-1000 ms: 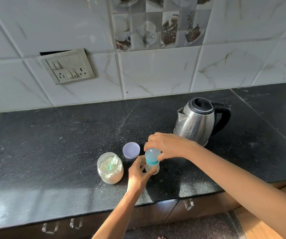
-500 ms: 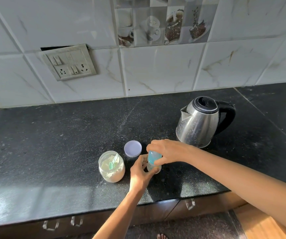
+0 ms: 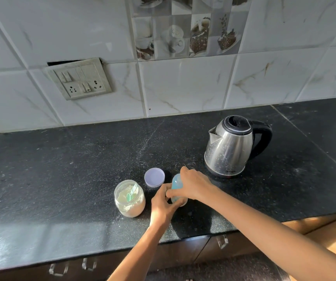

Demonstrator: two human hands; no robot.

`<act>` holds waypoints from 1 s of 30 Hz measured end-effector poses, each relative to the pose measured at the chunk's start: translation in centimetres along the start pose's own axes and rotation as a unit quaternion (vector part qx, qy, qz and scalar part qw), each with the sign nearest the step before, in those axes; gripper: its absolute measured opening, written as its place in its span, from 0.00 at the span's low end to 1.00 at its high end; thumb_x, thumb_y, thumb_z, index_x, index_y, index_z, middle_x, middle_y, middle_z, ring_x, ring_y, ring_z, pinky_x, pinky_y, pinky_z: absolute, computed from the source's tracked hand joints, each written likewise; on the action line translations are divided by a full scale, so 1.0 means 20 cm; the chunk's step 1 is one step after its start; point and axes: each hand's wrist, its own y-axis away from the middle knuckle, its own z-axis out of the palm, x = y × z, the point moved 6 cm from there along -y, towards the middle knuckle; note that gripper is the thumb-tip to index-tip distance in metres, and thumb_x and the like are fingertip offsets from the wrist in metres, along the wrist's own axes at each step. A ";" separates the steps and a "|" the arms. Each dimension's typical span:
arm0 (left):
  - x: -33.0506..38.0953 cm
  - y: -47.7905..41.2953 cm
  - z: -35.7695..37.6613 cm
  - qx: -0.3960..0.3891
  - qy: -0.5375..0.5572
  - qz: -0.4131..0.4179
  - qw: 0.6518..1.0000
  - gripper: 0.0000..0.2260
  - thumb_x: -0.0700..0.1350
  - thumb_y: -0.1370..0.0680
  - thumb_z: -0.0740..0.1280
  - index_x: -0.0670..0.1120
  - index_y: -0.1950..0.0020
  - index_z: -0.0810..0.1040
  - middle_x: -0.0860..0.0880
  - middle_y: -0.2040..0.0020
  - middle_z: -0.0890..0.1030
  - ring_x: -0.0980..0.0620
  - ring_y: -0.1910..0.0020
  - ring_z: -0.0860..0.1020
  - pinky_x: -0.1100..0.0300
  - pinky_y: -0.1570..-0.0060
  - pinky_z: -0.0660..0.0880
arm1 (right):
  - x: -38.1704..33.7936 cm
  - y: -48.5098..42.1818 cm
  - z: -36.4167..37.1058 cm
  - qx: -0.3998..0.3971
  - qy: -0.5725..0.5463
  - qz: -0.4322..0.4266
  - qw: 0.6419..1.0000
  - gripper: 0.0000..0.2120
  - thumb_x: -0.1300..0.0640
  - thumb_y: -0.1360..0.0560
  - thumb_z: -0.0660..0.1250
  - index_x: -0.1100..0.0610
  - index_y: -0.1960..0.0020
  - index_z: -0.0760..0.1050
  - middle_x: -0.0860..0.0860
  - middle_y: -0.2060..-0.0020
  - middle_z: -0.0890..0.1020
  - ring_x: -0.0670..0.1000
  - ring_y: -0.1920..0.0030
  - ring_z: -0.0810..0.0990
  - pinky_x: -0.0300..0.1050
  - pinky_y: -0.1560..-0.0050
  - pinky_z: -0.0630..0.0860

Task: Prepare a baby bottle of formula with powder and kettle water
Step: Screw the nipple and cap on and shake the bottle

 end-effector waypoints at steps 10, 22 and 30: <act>-0.13 -0.01 -0.01 -0.055 -0.089 -0.040 0.994 0.30 0.46 0.35 0.80 0.54 0.37 0.71 0.60 0.40 0.76 0.62 0.40 0.74 0.69 0.41 0.69 | 0.23 0.01 0.24 0.044 -0.418 -0.099 0.902 0.24 0.55 0.33 0.77 0.43 0.42 0.73 0.43 0.46 0.80 0.43 0.44 0.78 0.43 0.42 0.76; -0.12 -0.06 0.01 -0.007 -0.244 0.005 0.970 0.22 0.56 0.22 0.65 0.49 0.32 0.69 0.52 0.35 0.73 0.55 0.37 0.70 0.64 0.42 0.65 | 0.27 -0.10 0.04 -0.059 -0.846 0.044 0.529 0.28 0.43 0.28 0.63 0.56 0.32 0.68 0.55 0.46 0.81 0.49 0.62 0.81 0.43 0.64 0.79; -0.13 -0.13 0.12 -0.059 -0.340 0.061 0.936 0.21 0.53 0.20 0.61 0.45 0.30 0.67 0.49 0.30 0.68 0.52 0.29 0.62 0.64 0.34 0.59 | 0.25 -0.16 -0.08 -0.091 -0.912 0.091 0.390 0.29 0.38 0.26 0.64 0.58 0.35 0.68 0.59 0.52 0.77 0.54 0.61 0.80 0.53 0.58 0.82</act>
